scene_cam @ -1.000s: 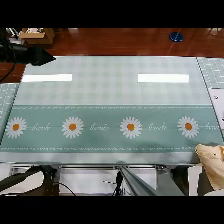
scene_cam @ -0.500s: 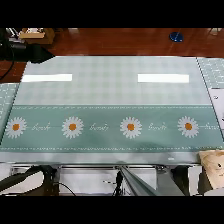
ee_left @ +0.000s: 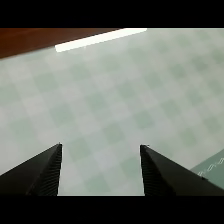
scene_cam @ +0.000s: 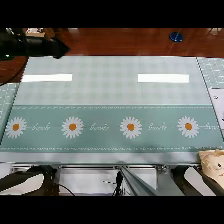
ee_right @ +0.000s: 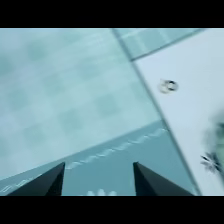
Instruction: Fold the shirts.
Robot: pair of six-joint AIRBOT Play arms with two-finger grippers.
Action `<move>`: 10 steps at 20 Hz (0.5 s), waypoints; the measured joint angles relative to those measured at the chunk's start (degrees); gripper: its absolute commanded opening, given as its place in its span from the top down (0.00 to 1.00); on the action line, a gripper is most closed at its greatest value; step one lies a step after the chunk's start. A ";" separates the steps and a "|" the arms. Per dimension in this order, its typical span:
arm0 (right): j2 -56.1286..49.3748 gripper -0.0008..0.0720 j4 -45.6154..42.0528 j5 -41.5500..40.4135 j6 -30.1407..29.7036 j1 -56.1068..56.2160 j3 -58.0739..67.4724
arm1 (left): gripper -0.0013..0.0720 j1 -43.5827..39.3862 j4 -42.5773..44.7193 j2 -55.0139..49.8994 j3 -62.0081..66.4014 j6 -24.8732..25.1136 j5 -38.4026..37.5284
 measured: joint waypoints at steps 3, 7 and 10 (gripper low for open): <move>-6.93 0.17 -4.98 0.50 3.41 15.74 1.27 | 0.19 -5.60 14.95 -1.49 0.00 -11.50 -3.85; -13.16 0.17 -12.33 1.49 5.33 28.76 1.84 | 0.00 -8.74 25.94 -4.76 0.00 -21.00 -12.35; -14.99 0.18 -15.85 1.70 6.21 33.03 1.95 | 0.00 -9.49 29.11 -6.36 0.00 -23.89 -16.63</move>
